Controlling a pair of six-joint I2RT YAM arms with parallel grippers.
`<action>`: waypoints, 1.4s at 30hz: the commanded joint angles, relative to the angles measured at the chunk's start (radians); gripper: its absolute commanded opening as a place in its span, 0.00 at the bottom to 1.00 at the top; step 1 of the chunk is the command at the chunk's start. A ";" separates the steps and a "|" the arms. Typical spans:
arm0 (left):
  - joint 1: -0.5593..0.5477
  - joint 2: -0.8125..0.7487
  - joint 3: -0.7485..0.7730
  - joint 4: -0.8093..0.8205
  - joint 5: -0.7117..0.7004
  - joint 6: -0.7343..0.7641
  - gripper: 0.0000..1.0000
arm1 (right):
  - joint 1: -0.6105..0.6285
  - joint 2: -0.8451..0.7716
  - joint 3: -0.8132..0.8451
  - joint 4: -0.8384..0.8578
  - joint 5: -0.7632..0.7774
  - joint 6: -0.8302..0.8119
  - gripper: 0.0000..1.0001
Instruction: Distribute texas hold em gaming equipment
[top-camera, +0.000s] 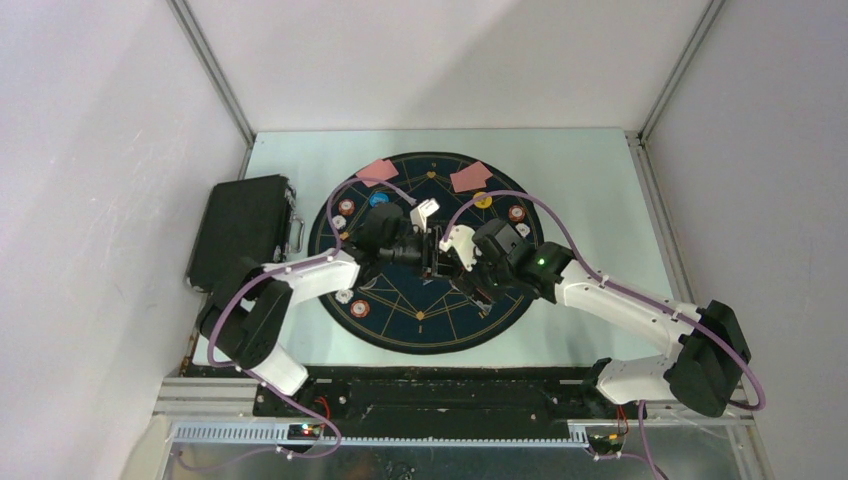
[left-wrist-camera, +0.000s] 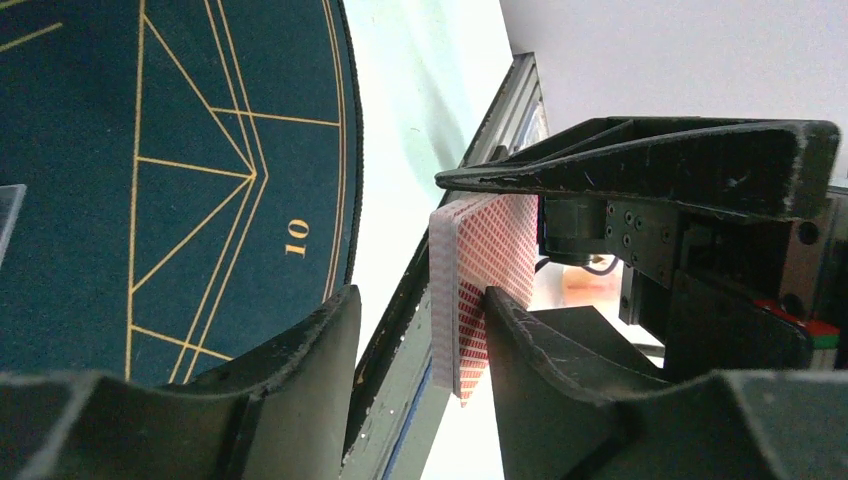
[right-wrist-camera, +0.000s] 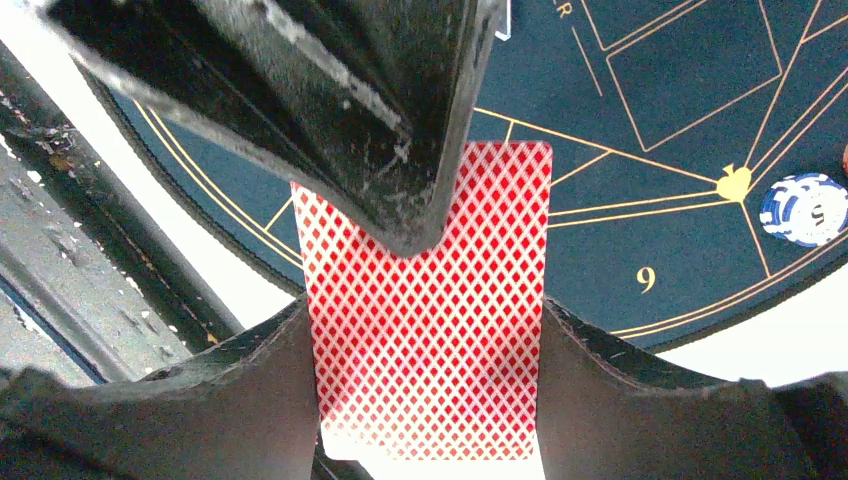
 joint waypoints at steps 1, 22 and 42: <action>0.035 -0.054 -0.001 -0.042 -0.026 0.053 0.51 | 0.004 -0.043 0.041 0.039 0.007 0.009 0.00; 0.051 -0.236 -0.037 -0.109 -0.079 0.067 0.01 | 0.001 -0.034 0.040 0.039 0.042 0.021 0.00; 0.245 -0.520 0.034 -0.299 -0.221 0.388 0.00 | -0.063 -0.037 0.039 0.043 0.056 0.035 0.00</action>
